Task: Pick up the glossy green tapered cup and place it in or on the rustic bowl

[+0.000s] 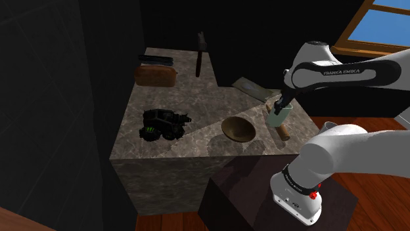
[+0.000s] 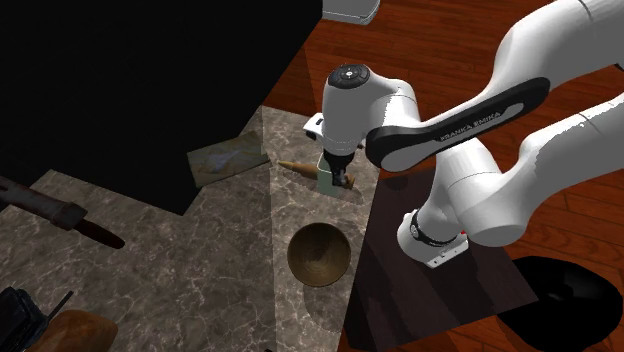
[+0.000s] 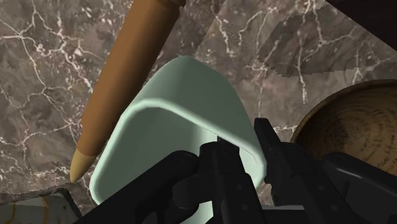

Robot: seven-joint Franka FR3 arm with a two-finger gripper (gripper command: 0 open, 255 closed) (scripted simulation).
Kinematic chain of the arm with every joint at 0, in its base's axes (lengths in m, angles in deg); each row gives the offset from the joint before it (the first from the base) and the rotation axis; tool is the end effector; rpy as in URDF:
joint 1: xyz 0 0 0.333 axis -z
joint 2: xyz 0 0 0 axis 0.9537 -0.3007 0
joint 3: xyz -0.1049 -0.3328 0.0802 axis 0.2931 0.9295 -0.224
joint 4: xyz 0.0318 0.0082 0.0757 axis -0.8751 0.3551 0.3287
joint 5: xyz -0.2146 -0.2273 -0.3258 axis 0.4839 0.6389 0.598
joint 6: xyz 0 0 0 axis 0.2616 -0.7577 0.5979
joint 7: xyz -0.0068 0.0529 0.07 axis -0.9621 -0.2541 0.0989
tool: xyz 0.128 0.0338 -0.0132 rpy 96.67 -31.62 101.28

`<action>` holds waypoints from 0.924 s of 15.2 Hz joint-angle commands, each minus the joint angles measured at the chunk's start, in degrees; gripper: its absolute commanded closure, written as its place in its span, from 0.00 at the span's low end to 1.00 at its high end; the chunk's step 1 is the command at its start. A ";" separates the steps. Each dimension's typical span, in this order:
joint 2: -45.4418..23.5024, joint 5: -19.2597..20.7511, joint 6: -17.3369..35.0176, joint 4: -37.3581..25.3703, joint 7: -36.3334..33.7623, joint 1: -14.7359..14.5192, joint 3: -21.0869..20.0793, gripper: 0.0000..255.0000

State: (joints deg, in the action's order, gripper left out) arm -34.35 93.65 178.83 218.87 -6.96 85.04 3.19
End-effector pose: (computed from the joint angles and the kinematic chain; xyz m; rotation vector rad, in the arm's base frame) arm 0.2717 -0.1816 0.3301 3.1065 -0.0910 -0.0317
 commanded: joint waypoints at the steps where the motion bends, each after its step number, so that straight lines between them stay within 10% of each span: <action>1: 1.22 -0.54 -2.11 -0.86 0.03 -0.16 -0.58 1.00; 14: 5.87 -3.49 -14.04 -8.25 0.76 -1.09 -3.48 1.00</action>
State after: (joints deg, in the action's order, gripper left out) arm -28.90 90.31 165.67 211.08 -6.29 83.93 -0.11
